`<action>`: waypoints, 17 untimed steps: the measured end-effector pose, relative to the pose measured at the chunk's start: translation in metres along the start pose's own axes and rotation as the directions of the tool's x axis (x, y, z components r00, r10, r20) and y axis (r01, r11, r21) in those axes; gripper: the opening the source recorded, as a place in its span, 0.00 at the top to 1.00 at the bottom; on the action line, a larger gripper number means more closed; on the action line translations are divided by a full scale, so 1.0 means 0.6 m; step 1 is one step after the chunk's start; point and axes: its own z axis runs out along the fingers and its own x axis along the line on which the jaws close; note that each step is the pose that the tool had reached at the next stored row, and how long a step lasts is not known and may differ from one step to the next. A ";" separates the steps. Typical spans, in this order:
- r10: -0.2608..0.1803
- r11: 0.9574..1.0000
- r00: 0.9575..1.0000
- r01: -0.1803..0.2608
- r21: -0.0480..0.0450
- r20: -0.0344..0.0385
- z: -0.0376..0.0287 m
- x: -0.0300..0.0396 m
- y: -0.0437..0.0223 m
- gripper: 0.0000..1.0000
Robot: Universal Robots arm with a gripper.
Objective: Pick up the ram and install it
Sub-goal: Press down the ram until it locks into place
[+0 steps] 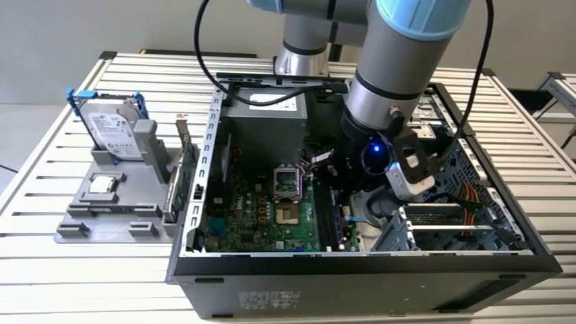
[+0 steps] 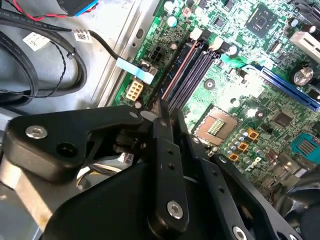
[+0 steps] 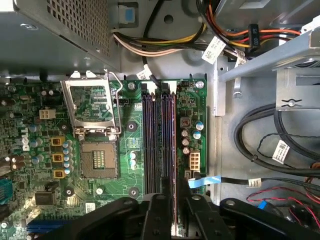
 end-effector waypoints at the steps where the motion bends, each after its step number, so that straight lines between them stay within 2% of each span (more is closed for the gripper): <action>1: 0.000 1.000 1.000 0.000 0.000 0.000 0.000 0.000 0.000 1.00; 17: 0.000 1.000 1.000 0.000 0.000 -0.004 -0.005 0.000 0.000 1.00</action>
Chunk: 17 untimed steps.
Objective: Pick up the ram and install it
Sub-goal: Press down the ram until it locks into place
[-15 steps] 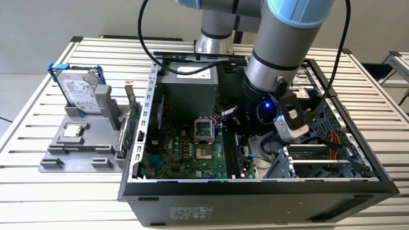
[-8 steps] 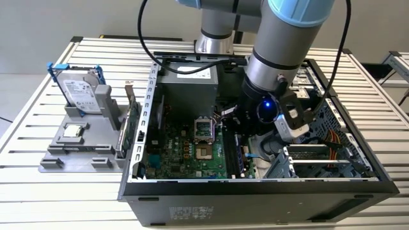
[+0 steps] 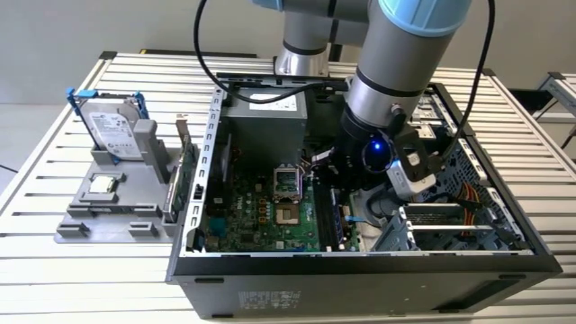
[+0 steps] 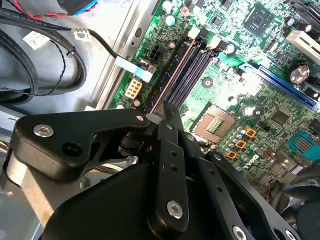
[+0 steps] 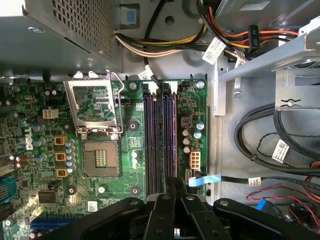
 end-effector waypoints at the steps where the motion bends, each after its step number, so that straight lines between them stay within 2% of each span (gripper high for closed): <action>1: 0.000 1.000 1.000 0.000 0.000 0.000 0.000 0.000 0.000 1.00; 4: -0.004 1.000 1.000 0.004 0.001 0.000 0.000 0.000 0.000 1.00; 6: -0.036 0.999 0.999 0.036 0.002 0.001 0.000 0.000 0.000 1.00; 9: -0.091 0.996 0.996 0.091 0.004 0.004 0.001 0.000 0.000 1.00; 13: -0.163 0.987 0.987 0.163 0.007 0.007 0.002 0.000 0.000 1.00; 17: -0.228 0.974 0.974 0.228 0.010 0.009 0.003 0.000 0.001 1.00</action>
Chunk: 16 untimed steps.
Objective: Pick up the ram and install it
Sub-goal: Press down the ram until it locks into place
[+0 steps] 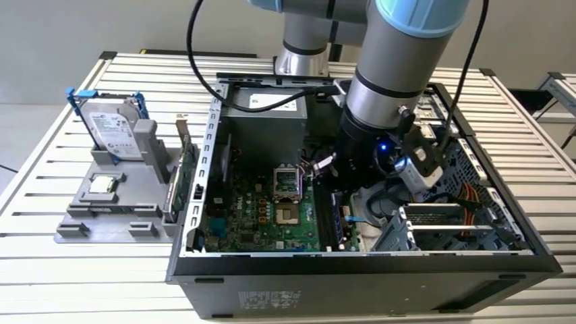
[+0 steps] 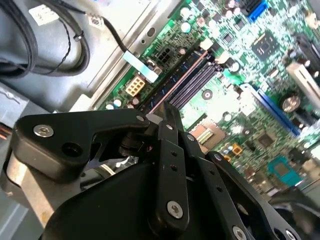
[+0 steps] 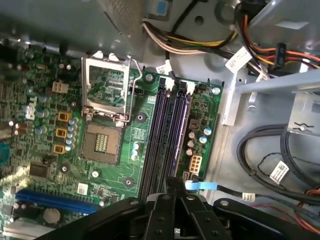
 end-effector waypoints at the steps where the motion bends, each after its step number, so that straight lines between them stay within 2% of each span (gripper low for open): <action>1: -0.013 1.000 1.000 0.013 0.000 0.001 0.000 0.000 0.000 1.00; 5: -0.058 0.998 0.998 0.058 0.000 0.003 0.001 0.000 0.001 1.00; 9: -0.107 0.994 0.994 0.107 -0.002 0.006 0.004 0.000 0.001 1.00; 12: -0.146 0.989 0.989 0.146 -0.003 0.009 0.006 0.000 0.001 1.00; 16: -0.200 0.980 0.980 0.200 -0.005 0.013 0.007 0.000 0.002 1.00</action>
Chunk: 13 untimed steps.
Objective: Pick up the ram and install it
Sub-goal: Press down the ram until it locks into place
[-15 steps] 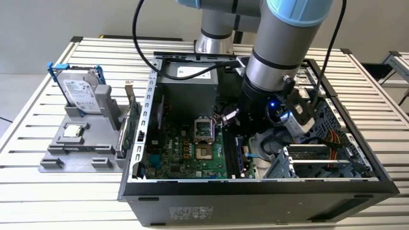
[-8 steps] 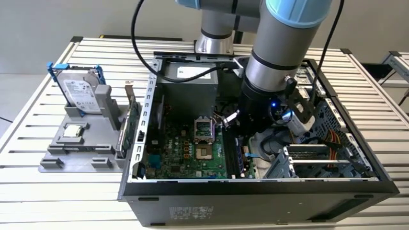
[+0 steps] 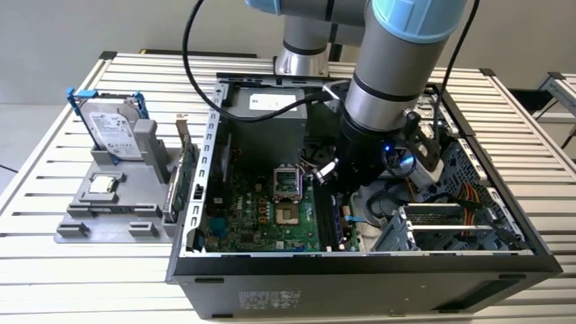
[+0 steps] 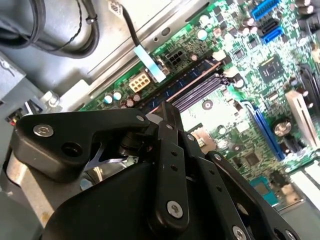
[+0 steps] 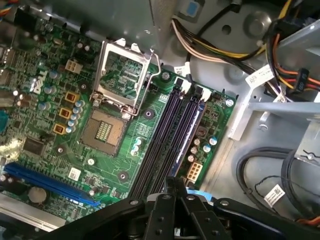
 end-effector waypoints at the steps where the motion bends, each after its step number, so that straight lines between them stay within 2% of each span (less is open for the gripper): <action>1: -0.014 1.000 1.000 0.014 -0.001 0.001 0.000 0.000 0.000 1.00; 8: -0.090 0.996 0.996 0.090 -0.007 0.008 0.000 -0.001 0.002 1.00; 13: -0.135 0.991 0.991 0.135 -0.011 0.012 0.000 -0.001 0.003 1.00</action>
